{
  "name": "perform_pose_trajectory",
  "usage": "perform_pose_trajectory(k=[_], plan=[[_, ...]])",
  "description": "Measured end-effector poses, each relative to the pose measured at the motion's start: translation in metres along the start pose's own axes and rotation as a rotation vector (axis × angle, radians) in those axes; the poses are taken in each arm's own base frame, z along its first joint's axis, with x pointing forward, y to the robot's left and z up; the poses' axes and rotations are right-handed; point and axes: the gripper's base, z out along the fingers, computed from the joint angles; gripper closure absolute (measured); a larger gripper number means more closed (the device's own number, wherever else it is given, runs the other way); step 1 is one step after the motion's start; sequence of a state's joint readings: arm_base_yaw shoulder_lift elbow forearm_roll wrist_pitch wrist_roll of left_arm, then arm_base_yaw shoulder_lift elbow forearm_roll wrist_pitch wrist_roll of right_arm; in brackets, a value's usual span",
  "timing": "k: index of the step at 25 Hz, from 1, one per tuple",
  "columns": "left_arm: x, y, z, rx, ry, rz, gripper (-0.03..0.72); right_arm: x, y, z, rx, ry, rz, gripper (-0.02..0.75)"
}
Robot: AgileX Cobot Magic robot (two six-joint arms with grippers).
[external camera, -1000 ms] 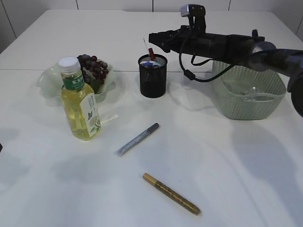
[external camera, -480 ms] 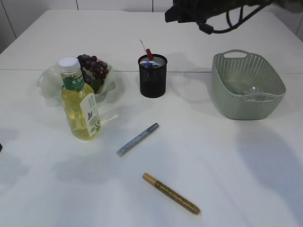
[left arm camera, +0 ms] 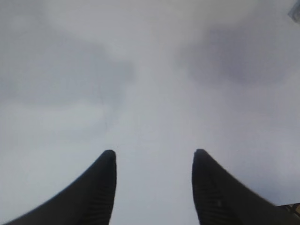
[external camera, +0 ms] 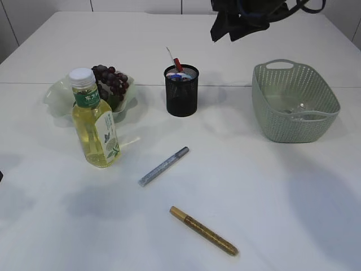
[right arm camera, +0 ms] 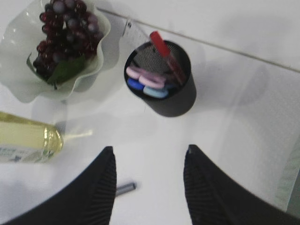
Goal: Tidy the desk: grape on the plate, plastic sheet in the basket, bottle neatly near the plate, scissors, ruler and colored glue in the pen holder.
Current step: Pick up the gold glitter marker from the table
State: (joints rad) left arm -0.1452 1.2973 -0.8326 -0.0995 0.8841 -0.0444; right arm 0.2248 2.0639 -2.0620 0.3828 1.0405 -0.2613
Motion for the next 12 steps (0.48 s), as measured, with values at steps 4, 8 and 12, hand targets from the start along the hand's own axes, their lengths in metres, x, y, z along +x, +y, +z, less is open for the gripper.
perform_pose_trajectory(k=[4, 8, 12], plan=[[0.000, 0.000, 0.000, 0.002, 0.000, -0.002, 0.309, 0.024, 0.040, -0.008, 0.003, 0.132, -0.062, 0.373], [0.000, 0.000, 0.000, 0.002, 0.000, -0.001, 0.309, 0.057, 0.079, 0.000, 0.025, 0.327, -0.144, 0.374], [0.000, 0.000, 0.000, 0.002, 0.000, -0.001, 0.309, 0.088, 0.108, 0.019, 0.078, 0.459, -0.220, 0.374]])
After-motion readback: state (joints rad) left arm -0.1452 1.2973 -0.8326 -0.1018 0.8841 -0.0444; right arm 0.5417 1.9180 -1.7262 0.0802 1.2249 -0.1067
